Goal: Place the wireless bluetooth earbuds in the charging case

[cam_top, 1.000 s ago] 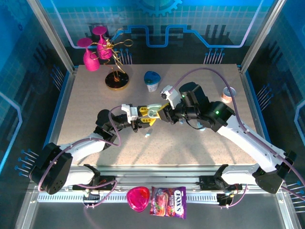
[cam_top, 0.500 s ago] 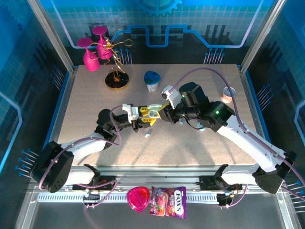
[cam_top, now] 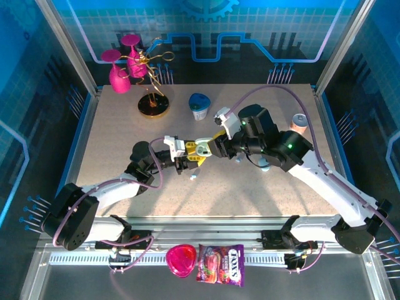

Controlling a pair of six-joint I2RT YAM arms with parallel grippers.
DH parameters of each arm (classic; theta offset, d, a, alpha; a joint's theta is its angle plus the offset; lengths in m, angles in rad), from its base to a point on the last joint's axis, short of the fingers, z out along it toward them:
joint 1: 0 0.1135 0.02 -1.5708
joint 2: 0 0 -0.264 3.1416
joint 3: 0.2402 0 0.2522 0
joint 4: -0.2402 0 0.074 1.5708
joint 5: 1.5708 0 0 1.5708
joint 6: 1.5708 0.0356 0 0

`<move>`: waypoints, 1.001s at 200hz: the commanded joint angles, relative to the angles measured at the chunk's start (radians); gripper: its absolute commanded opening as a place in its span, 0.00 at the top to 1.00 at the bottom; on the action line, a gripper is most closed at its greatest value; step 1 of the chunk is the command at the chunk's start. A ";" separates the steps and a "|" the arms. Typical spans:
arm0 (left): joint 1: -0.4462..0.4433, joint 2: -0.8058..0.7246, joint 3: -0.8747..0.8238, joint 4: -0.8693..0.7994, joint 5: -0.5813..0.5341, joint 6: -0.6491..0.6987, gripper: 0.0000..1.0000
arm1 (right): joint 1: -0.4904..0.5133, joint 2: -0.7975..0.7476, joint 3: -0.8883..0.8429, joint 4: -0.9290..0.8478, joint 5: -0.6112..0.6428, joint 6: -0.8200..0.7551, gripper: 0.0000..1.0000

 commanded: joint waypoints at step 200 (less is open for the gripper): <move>0.004 -0.045 0.053 -0.148 -0.065 -0.035 0.69 | 0.130 0.275 0.241 -0.246 0.325 0.191 0.67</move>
